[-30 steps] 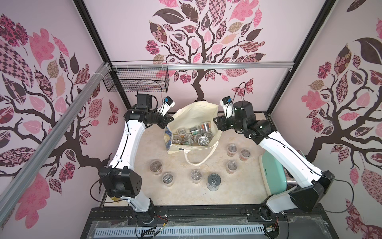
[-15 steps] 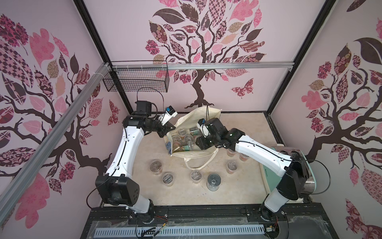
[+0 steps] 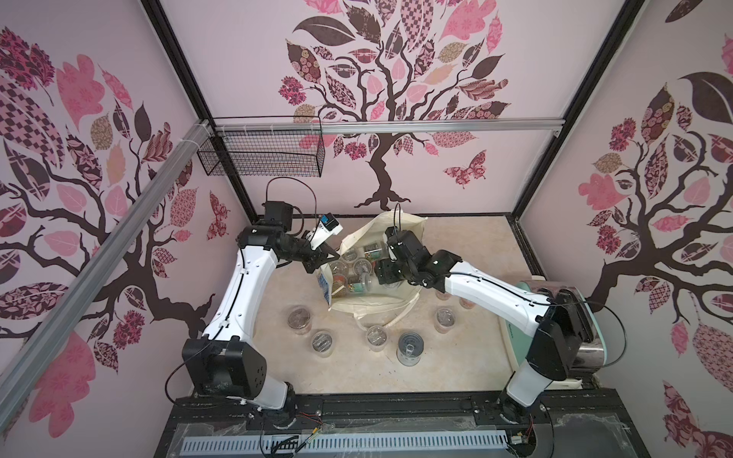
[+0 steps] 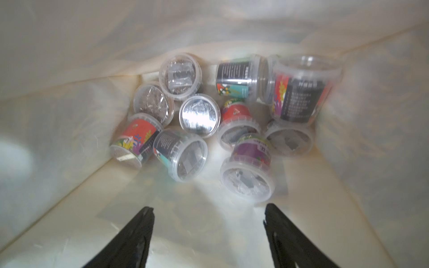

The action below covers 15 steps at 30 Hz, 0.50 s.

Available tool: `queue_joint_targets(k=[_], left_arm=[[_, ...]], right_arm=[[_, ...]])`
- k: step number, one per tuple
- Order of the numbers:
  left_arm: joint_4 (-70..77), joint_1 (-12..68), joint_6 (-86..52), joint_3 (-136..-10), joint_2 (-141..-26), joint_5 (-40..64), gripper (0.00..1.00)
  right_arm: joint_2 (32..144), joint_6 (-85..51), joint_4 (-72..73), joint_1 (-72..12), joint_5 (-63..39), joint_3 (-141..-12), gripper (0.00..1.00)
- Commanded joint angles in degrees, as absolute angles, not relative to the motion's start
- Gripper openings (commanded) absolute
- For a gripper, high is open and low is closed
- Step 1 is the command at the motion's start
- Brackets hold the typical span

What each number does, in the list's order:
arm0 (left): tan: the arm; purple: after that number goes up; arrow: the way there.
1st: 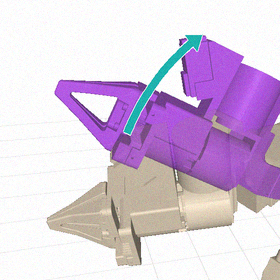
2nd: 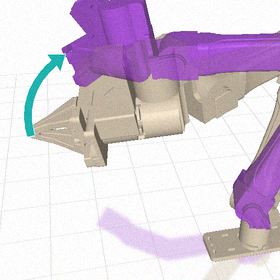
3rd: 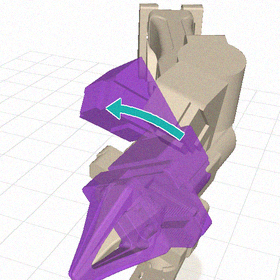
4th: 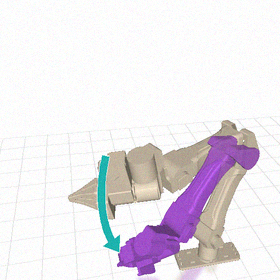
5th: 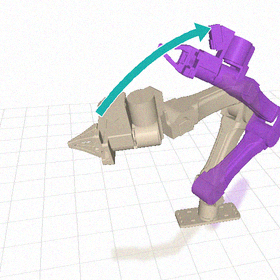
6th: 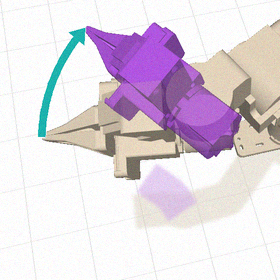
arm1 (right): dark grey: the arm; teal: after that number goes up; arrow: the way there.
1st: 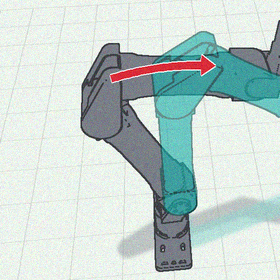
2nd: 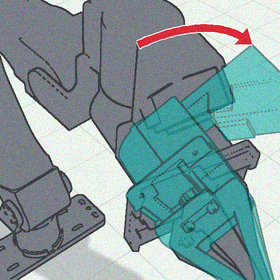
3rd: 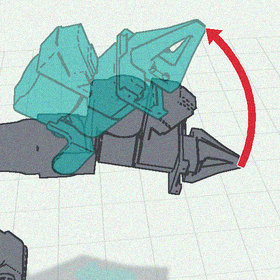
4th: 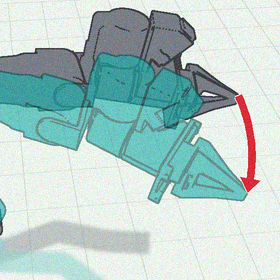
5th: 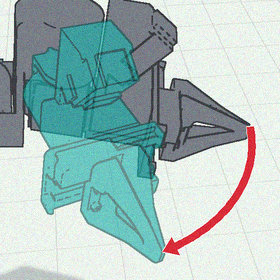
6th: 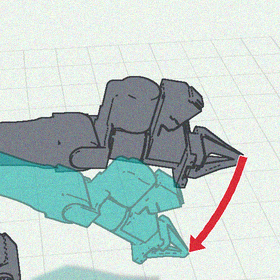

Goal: Take out the seed jars from the canvas bag
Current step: Pick up the seed jar from the canvas bag.

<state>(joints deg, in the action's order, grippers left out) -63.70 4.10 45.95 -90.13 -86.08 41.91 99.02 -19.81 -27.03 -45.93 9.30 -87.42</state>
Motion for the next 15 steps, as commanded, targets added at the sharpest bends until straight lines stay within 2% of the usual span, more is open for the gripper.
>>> queue_joint_targets(k=[1,5,15], left_arm=[[-65.3,4.3,46.2,-90.4,-85.1,43.6,0.00],[-64.9,4.4,45.2,-90.6,-84.9,43.8,0.00],[-64.0,4.3,42.6,-91.5,-85.3,44.2,0.00]], right_arm=[[104.3,-17.5,-29.0,-45.5,13.6,-92.0,0.84],[105.4,-18.6,-27.0,-45.5,13.7,-88.3,0.94],[110.1,-21.8,-25.4,-45.5,20.1,-85.9,0.98]])
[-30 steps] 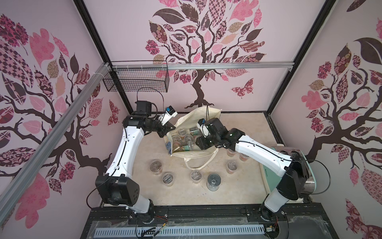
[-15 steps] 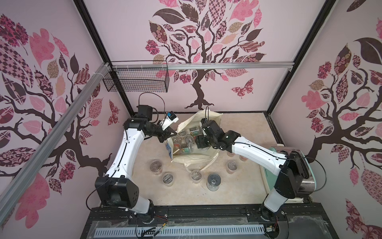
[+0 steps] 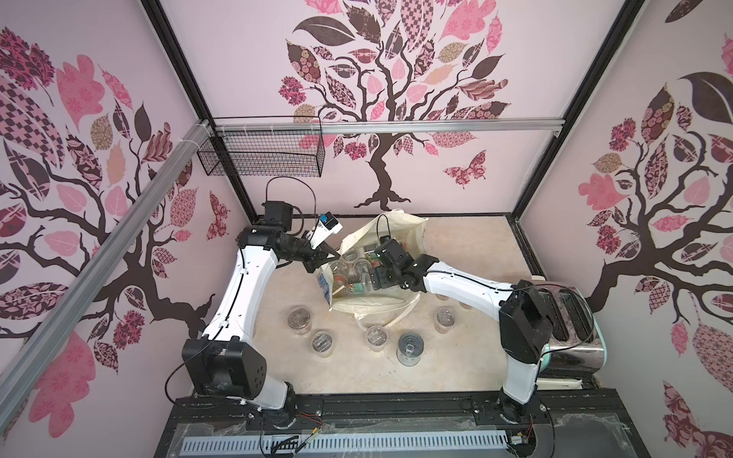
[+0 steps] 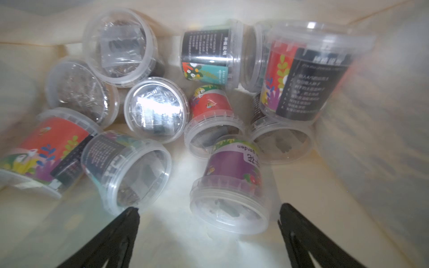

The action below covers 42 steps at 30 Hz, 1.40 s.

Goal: Take out the seed jars from the canvas bag
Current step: Pick up the seed jar from the canvas bag.

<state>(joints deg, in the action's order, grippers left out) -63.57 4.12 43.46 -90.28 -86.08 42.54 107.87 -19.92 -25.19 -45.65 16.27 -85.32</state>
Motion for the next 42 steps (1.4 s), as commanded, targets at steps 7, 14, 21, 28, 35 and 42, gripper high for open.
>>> queue_joint_targets(k=[7,14,21,28,35,42], left_arm=[[-63.4,4.3,41.8,-90.9,-84.7,43.7,0.00],[-63.2,4.4,40.8,-91.3,-84.4,43.5,0.00],[-62.9,4.3,39.8,-91.7,-84.7,43.4,0.00],[-62.8,4.3,39.6,-91.9,-84.5,43.5,0.00],[-62.6,4.3,39.5,-91.7,-84.1,43.1,0.00],[-62.1,4.4,39.3,-91.5,-84.2,42.3,0.00]], right_arm=[[111.5,-22.8,-25.2,-45.3,20.1,-84.2,0.98],[113.5,-23.8,-23.6,-43.6,18.1,-82.8,0.95],[116.6,-25.4,-23.9,-43.6,17.7,-84.2,0.95],[118.3,-26.1,-23.6,-43.5,22.5,-84.7,0.89],[114.1,-25.9,-25.4,-43.4,21.7,-85.4,0.78],[108.3,-25.9,-30.0,-42.8,16.9,-86.8,0.75]])
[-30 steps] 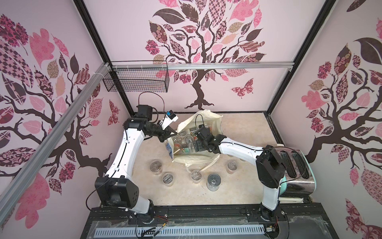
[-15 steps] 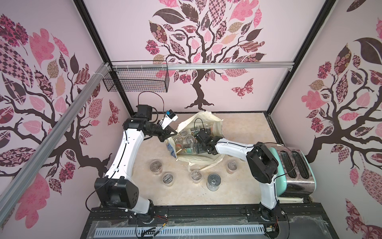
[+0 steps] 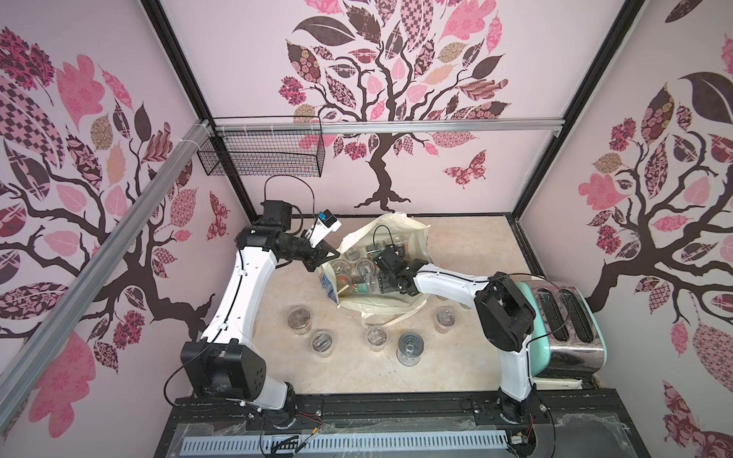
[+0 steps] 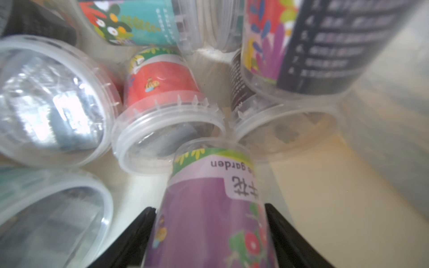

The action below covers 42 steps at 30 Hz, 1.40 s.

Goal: Take out the seed jars from the canvas bag
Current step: Pick up the seed jar from the canvas bag, then place the seed jar at the center of the board.

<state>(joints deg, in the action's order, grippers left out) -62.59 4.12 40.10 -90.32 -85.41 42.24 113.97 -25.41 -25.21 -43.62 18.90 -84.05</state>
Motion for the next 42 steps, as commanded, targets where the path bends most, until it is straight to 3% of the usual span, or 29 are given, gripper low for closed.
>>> queue_joint_targets(k=[1,14,27,31,42], left_arm=[[-62.1,4.3,39.3,-91.5,-84.2,42.2,0.00],[-61.0,4.1,37.9,-92.6,-86.3,38.3,0.00],[-60.3,3.7,33.3,-95.7,-89.4,32.2,0.00],[-59.8,3.5,30.7,-97.6,-90.5,29.1,0.00],[-60.3,3.5,29.5,-98.1,-91.6,30.8,0.00]], right_arm=[[107.4,-25.8,-30.5,-42.7,15.9,-86.8,0.75],[93.1,-18.3,-45.4,-40.9,1.3,-89.8,0.75],[81.3,-16.0,-68.8,-38.1,-4.3,-92.1,0.75],[75.4,-16.6,-68.9,-38.1,-7.3,-84.5,0.75],[69.4,-21.1,-62.4,-38.1,-0.8,-64.5,0.73]])
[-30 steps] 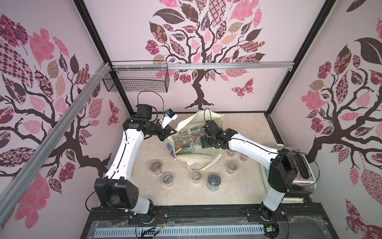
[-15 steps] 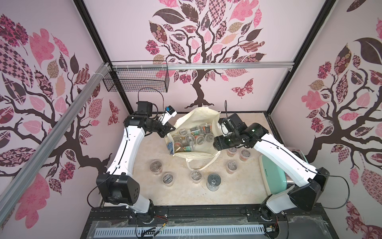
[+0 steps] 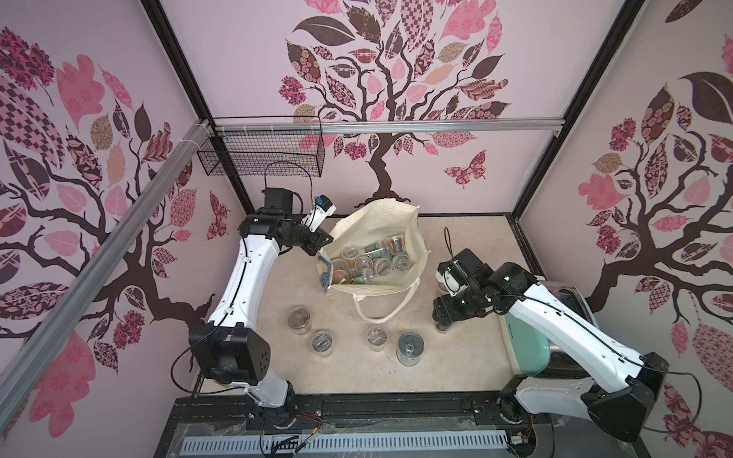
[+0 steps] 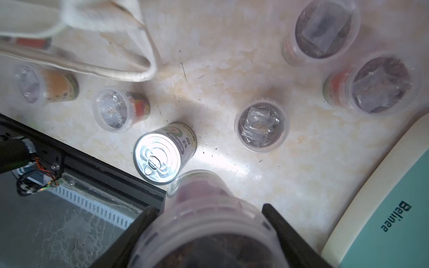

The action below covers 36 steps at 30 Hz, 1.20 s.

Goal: Take out the seed jars from the canvas bag
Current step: Place the seed jar at the center of the board.

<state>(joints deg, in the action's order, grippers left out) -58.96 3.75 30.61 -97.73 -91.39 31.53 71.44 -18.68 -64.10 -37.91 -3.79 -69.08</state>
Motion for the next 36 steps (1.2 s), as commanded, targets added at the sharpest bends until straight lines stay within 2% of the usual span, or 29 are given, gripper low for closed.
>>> queue_joint_targets(k=[1,11,19,24,28,36], left_arm=[[-60.4,3.4,29.5,-98.3,-91.4,30.8,0.00],[-62.1,3.5,30.4,-99.0,-90.8,30.7,0.00],[-63.3,3.4,31.1,-99.0,-90.9,32.5,0.00],[-64.8,3.4,32.6,-99.2,-90.8,34.1,0.00],[-67.1,3.5,35.9,-98.8,-90.6,37.6,0.00],[-74.6,4.9,45.8,-96.7,-89.4,38.1,0.00]], right_arm=[[69.1,-23.0,-60.8,-38.1,0.3,-62.2,0.72],[69.8,-33.2,-46.3,-39.2,-0.3,-46.2,0.71],[70.4,-37.3,-43.8,-41.1,3.0,-40.6,0.80],[67.8,-37.3,-45.3,-41.1,3.9,-43.0,0.87],[64.8,-34.0,-48.6,-41.0,9.3,-49.1,0.90],[59.2,-19.4,-44.6,-41.0,16.4,-58.5,0.92]])
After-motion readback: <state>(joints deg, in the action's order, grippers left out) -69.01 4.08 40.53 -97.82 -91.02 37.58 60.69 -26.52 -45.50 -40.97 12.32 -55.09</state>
